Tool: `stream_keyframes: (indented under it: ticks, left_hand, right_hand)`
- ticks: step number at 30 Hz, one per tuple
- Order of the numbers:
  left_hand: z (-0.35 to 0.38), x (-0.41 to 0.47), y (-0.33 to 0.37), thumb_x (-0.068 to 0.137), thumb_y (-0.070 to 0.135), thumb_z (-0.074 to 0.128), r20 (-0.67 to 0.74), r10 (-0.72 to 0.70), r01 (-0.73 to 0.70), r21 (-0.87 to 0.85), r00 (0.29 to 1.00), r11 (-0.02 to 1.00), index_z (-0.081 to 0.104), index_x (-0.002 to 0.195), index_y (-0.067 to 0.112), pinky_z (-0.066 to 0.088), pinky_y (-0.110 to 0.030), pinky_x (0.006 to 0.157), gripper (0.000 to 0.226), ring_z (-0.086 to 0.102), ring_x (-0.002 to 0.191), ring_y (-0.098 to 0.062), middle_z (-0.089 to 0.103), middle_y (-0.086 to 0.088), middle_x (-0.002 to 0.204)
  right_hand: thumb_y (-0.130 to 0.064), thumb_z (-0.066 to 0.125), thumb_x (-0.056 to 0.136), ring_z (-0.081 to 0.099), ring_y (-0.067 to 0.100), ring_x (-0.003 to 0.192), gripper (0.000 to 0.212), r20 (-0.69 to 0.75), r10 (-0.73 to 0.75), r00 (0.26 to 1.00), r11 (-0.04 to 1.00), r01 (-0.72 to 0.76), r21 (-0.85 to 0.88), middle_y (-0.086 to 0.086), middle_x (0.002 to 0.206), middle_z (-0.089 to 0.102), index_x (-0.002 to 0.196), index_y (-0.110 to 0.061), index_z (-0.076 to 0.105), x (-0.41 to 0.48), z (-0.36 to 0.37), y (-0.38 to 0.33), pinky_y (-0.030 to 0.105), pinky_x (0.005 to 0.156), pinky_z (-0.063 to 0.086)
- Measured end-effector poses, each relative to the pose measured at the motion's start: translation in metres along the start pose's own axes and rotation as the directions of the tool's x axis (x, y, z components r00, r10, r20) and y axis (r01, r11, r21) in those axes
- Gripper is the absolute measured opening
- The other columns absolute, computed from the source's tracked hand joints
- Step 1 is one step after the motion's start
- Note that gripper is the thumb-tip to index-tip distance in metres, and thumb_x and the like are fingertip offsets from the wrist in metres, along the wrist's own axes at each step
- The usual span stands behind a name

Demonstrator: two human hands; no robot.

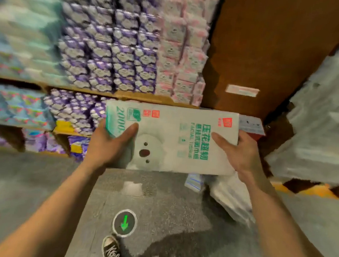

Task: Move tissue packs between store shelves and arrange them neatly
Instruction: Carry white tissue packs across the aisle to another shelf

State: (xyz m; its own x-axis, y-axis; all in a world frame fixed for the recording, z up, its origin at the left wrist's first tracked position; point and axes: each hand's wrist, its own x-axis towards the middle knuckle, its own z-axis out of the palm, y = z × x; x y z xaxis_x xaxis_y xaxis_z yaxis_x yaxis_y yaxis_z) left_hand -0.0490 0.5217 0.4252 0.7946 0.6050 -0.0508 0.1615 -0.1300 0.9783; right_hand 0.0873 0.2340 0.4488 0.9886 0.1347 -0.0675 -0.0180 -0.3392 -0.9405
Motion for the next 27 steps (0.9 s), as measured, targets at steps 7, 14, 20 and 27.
stream_keyframes:
  ticks: [7,14,20,27]
  left_hand:
    - [-0.184,-0.093,0.000,0.079,0.058,0.070,-0.375,0.074,-0.039,0.102,0.924,0.994,0.073,0.111,0.034,0.058,-0.045,0.092,0.040,0.071,0.100,-0.003,0.076,0.016,0.105]
    - [-0.403,-0.230,-0.032,0.074,0.065,0.069,-0.680,0.055,0.055,0.139,0.731,0.989,0.071,0.104,0.042,0.058,-0.041,0.089,0.037,0.070,0.096,-0.004,0.073,0.014,0.106]
    - [-0.576,-0.365,-0.047,0.082,0.053,0.073,-0.842,0.011,0.135,0.099,0.539,0.986,0.070,0.105,0.031,0.059,-0.039,0.085,0.031,0.071,0.089,-0.002,0.075,0.016,0.100]
    - [-0.719,-0.507,-0.083,0.081,0.054,0.076,-0.978,-0.058,0.152,-0.027,0.201,0.988,0.065,0.110,0.028,0.058,-0.036,0.083,0.040,0.069,0.091,-0.005,0.072,0.016,0.099]
  right_hand:
    - [-0.016,0.081,0.083,0.075,0.004,0.077,0.018,0.331,-0.140,0.933,0.988,0.108,0.112,-0.003,0.096,0.076,0.099,-0.019,0.074,-0.069,0.140,-0.092,0.021,0.064,0.060]
    - [-0.023,0.082,0.084,0.077,0.012,0.081,0.013,0.602,-0.241,0.762,0.970,0.168,0.176,-0.005,0.091,0.079,0.095,-0.020,0.076,-0.230,0.321,-0.161,0.028,0.066,0.061]
    - [-0.024,0.083,0.082,0.075,0.007,0.072,0.015,0.763,-0.302,0.571,0.953,0.201,0.226,-0.007,0.084,0.078,0.091,-0.018,0.074,-0.395,0.470,-0.216,0.026,0.063,0.061]
    - [-0.057,0.083,0.072,0.075,0.015,0.085,0.037,0.843,-0.461,0.277,0.838,0.449,0.310,-0.005,0.092,0.079,0.089,-0.025,0.078,-0.567,0.614,-0.274,0.046,0.086,0.061]
